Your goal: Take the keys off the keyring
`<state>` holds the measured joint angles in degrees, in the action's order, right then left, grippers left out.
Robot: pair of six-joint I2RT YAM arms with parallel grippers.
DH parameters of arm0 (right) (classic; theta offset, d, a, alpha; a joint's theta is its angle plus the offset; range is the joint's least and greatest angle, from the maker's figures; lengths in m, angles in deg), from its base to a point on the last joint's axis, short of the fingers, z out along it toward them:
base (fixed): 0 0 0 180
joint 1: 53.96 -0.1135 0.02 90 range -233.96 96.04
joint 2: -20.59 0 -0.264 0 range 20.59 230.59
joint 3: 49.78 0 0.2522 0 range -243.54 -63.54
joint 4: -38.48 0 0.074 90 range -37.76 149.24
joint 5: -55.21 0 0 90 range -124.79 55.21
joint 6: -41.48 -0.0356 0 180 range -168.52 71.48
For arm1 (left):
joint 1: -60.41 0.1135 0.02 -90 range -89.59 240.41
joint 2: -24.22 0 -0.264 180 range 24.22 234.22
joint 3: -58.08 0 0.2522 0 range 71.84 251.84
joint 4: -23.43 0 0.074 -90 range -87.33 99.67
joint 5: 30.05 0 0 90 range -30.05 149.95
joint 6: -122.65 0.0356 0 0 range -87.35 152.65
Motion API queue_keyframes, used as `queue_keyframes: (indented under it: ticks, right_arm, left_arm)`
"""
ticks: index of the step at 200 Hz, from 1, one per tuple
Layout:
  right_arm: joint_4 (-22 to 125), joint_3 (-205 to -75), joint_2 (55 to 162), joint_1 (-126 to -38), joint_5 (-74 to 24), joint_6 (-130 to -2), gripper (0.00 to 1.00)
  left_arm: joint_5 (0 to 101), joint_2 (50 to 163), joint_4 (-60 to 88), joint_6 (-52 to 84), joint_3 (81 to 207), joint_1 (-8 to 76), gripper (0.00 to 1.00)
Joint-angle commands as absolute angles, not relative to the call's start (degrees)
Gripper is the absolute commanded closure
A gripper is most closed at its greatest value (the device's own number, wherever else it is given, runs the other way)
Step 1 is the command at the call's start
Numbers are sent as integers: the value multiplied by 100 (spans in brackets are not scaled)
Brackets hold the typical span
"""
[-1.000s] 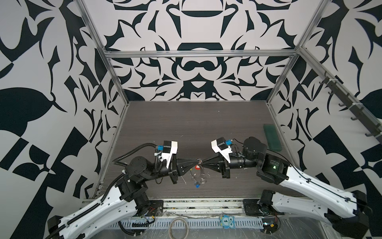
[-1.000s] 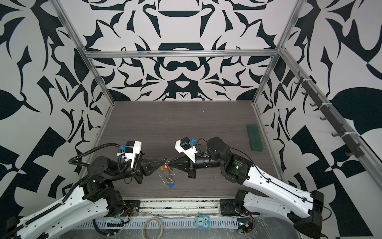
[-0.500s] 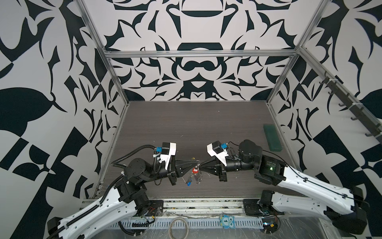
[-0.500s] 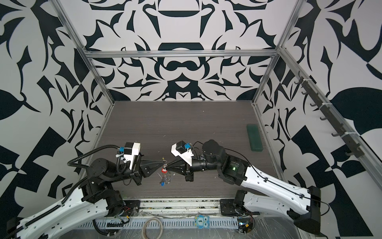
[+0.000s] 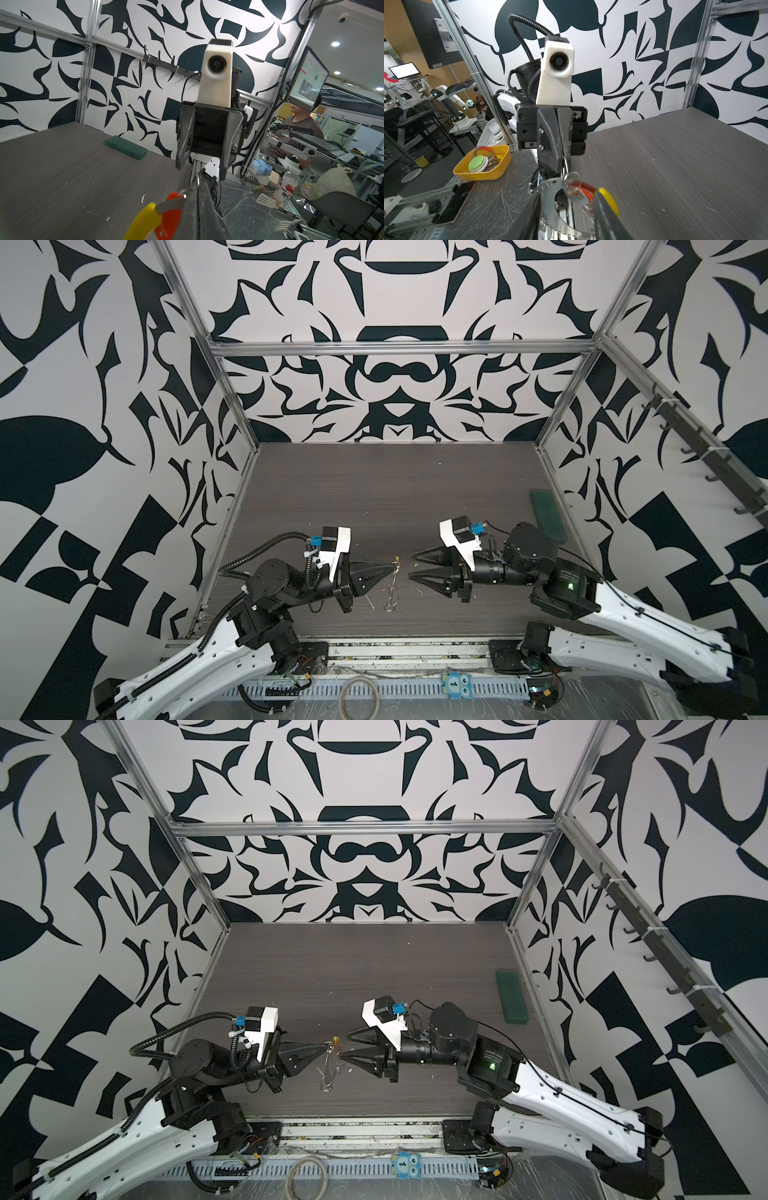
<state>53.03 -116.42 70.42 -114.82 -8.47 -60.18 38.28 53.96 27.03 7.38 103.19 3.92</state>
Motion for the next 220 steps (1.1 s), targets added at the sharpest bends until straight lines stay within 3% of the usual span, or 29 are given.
queue_keyframes:
  ticks: [1, 66, 115, 150, 220]
  right_arm:
    - [4537, -11847, 7245, -11502, -598, -6378, 57]
    - [4400, -11684, 7219, -11513, -484, -6544, 76]
    - [4458, -11672, 7262, -11513, -472, -6554, 82]
    - [4459, -11672, 7289, -11513, -435, -6560, 92]
    - [4469, -11645, 7381, -11524, -298, -6661, 90]
  left_arm:
    - [3878, 5376, 2946, 761, 10335, 408, 100]
    - [3991, 5233, 2909, 783, 10260, 407, 100]
    - [3964, 5327, 2984, 777, 10277, 408, 100]
    - [3962, 5347, 3013, 761, 10241, 407, 100]
    - [4026, 5331, 3041, 769, 10207, 410, 100]
